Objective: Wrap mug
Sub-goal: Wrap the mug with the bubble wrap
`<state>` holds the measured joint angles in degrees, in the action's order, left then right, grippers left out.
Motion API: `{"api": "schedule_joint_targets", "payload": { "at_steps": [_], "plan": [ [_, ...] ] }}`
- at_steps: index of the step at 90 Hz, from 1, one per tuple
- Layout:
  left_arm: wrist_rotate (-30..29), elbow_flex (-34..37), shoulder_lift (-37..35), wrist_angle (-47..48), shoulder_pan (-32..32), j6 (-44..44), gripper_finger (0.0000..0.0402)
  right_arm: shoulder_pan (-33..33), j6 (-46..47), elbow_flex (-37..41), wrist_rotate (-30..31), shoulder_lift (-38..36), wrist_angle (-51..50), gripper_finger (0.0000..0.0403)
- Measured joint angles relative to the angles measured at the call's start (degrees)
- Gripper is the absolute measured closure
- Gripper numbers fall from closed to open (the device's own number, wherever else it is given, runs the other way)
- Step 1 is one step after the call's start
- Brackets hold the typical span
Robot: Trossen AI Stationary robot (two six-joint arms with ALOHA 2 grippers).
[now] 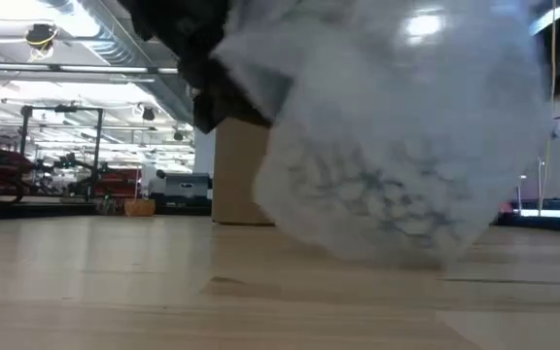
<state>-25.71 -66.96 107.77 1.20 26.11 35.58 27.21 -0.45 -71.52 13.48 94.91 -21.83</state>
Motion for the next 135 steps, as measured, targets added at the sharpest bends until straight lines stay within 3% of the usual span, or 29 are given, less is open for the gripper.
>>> {"api": "schedule_joint_targets", "payload": {
  "at_steps": [9,24,34,44,58,72,92,106,135],
  "plan": [
    [-0.2,0.0,0.0,0.0,0.0,0.0,0.0402,-0.8,0.9,1.3,0.5,0.0,-1.0,0.0402],
    [-0.4,0.0,-0.1,-0.4,0.1,-0.3,0.0402,-0.1,7.9,4.0,0.4,0.1,-11.2,0.0402],
    [-0.3,0.0,-0.2,-0.5,0.1,-0.3,0.0402,2.4,13.0,5.9,-2.8,-0.2,-14.0,0.0402],
    [1.2,-0.1,-0.2,-1.2,0.1,-0.4,0.0402,5.1,17.7,9.2,-5.8,-0.2,-9.6,0.0402],
    [3.7,-0.1,0.5,-3.0,0.1,-1.5,0.0402,6.7,21.2,15.6,-5.8,-0.2,5.3,0.0402],
    [4.9,-0.1,1.1,-4.6,-0.1,-1.5,0.0402,6.7,21.4,19.3,-4.4,-0.2,13.4,0.0402],
    [6.4,-0.1,1.2,-7.3,-0.2,-1.1,0.0402,5.1,18.2,20.7,-2.2,0.0,14.4,0.0402],
    [6.5,-0.6,1.1,-13.1,-0.4,0.6,0.0402,3.7,16.5,23.3,3.0,0.8,16.0,0.0402],
    [6.9,-1.2,1.0,-8.4,-1.9,3.2,0.0401,0.7,13.3,25.4,1.3,1.2,24.2,0.0402]
  ]
}}
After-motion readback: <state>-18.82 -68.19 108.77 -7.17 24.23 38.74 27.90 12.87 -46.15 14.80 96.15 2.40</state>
